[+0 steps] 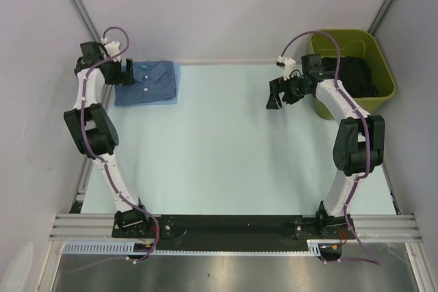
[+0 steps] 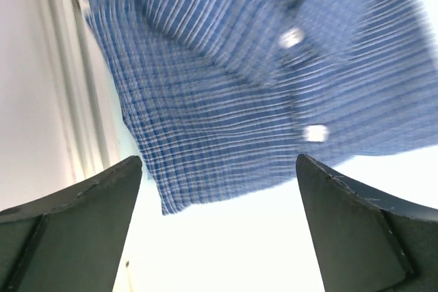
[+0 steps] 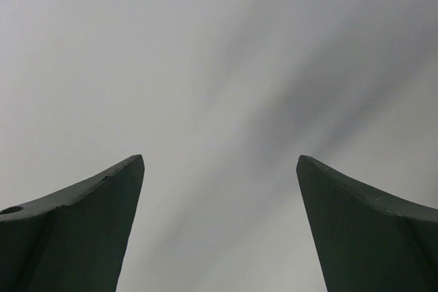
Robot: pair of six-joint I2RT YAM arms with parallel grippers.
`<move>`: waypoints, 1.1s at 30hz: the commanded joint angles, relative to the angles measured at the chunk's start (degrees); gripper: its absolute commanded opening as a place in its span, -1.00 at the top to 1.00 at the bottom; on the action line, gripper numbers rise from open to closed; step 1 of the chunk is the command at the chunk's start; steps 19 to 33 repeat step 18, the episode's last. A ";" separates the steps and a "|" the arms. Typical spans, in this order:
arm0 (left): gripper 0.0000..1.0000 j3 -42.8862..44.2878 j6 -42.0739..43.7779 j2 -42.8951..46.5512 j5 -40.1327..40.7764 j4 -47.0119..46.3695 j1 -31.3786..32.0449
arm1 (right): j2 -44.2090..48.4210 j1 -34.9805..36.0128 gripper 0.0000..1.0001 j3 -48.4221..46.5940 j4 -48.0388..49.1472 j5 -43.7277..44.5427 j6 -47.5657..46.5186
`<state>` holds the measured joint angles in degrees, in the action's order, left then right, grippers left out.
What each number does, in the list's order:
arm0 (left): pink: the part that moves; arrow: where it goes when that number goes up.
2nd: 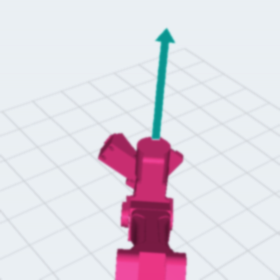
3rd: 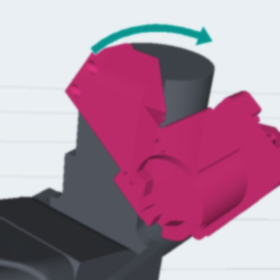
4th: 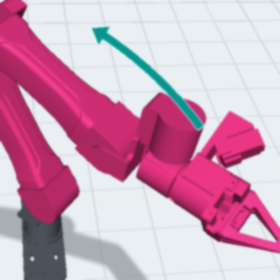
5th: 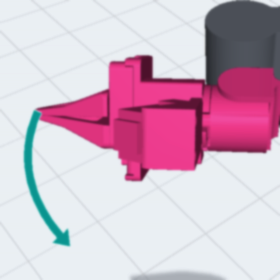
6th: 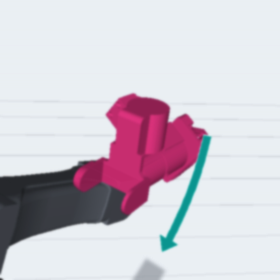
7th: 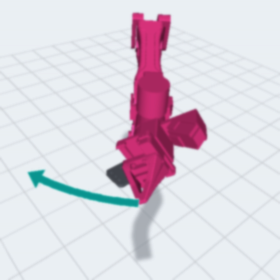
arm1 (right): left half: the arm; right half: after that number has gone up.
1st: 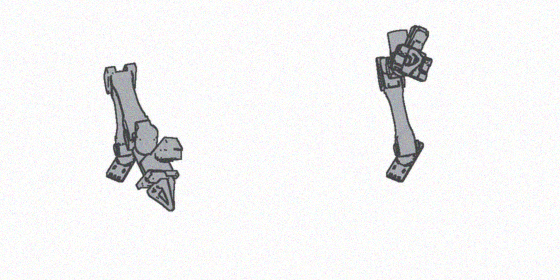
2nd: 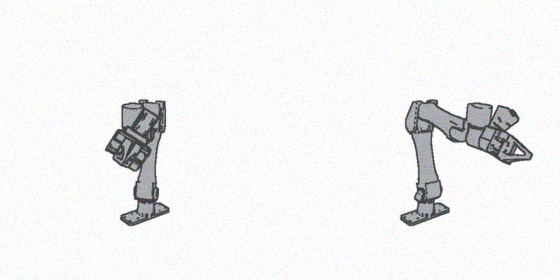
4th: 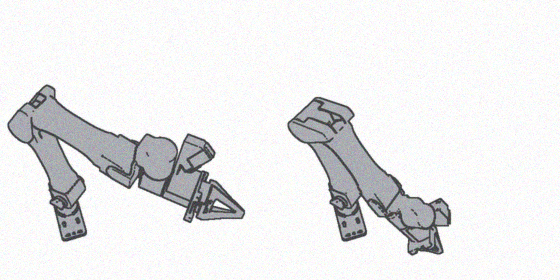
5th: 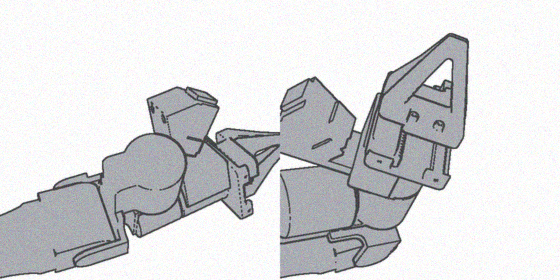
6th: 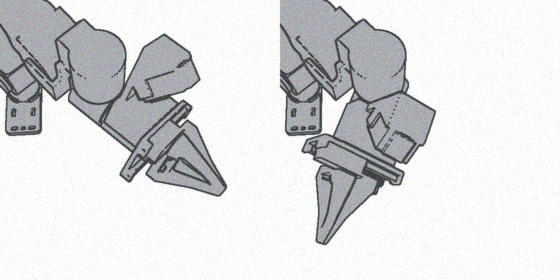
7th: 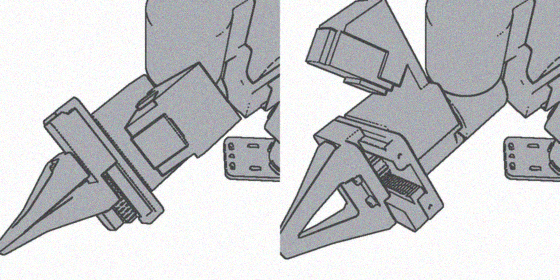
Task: Fold and stack the long sleeve shirts
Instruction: Neatly place the folded shirt to the corner
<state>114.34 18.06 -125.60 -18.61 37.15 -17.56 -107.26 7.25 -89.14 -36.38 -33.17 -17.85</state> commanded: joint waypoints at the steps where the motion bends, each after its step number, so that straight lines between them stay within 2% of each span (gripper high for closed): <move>1: -0.99 5.37 2.15 11.59 -0.64 7.30 7.34 | 7.32 -1.62 -1.00 0.46 0.26 0.47 1.84; 3: -0.99 3.88 2.15 13.62 0.50 9.08 10.17 | 8.91 -1.97 -0.99 1.16 0.69 1.00 2.46; 6: -0.99 -3.23 0.66 19.59 -1.15 9.44 15.44 | 12.16 -3.11 -0.99 3.53 0.87 1.00 3.52; 9: -0.99 -14.91 -0.48 26.79 -0.65 5.85 22.28 | 16.20 -3.29 -0.99 9.41 2.62 0.74 3.61; 10: -0.99 -22.16 -0.57 28.73 0.15 4.53 23.70 | 17.43 -3.29 -0.99 12.73 3.24 0.48 3.69; 12: -0.99 -29.76 -1.01 35.14 2.25 -0.11 27.38 | 21.12 -3.20 -0.99 16.27 4.91 0.65 4.05; 13: -0.99 -36.41 -1.62 37.51 4.09 -1.54 28.36 | 22.52 -3.12 -0.99 17.67 5.18 0.82 4.05; 16: -0.99 -45.14 -4.17 43.15 5.24 -4.62 31.18 | 27.10 -2.24 -0.99 23.30 5.53 1.70 3.08; 18: -0.99 -48.06 -5.75 46.23 6.30 -6.46 32.23 | 30.25 -1.19 -0.99 26.29 5.62 2.23 2.12; 33: -0.99 -48.06 -5.75 46.23 6.30 -6.46 32.23 | 30.25 -1.19 -0.99 26.29 5.62 2.23 2.12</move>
